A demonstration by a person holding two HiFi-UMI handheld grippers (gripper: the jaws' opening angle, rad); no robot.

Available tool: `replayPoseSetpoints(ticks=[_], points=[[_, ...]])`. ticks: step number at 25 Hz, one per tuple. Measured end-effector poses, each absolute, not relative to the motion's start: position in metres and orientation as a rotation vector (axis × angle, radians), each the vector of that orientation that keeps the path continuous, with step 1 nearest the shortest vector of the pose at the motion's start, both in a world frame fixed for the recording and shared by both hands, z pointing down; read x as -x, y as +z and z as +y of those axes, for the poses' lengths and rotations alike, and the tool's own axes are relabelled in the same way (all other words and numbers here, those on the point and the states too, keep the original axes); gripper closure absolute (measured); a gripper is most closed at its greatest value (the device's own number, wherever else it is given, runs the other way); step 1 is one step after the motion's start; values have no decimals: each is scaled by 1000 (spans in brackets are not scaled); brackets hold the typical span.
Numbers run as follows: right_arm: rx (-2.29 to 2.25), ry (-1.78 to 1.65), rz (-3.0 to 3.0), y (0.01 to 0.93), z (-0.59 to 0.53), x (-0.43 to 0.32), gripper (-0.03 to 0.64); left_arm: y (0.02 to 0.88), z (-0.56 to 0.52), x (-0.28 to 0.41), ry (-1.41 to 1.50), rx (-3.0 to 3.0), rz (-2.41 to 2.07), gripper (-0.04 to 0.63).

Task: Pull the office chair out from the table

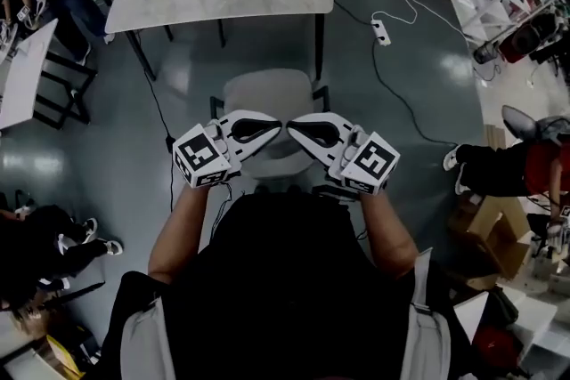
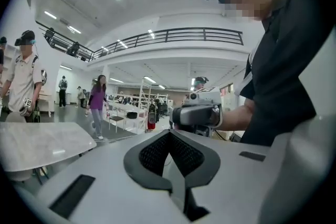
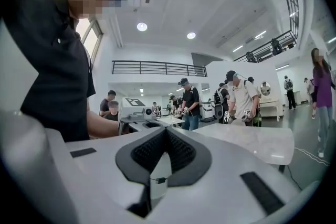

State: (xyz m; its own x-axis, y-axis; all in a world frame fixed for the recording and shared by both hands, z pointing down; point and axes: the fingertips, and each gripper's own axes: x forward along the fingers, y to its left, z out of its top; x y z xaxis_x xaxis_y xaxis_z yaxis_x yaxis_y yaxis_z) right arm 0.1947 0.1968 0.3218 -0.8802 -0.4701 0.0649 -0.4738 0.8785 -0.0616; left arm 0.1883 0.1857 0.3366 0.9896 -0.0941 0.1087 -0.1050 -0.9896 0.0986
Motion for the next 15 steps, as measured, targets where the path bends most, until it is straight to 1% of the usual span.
replayPoseSetpoints(ticks=[10,15], points=[[-803,168,-3005,333,195,-220,597,347,196,-229,215,-3032,-63,583],[-794,163,-3004,331,196,-222,597,345,191,-228,207,-3015,-86,583]])
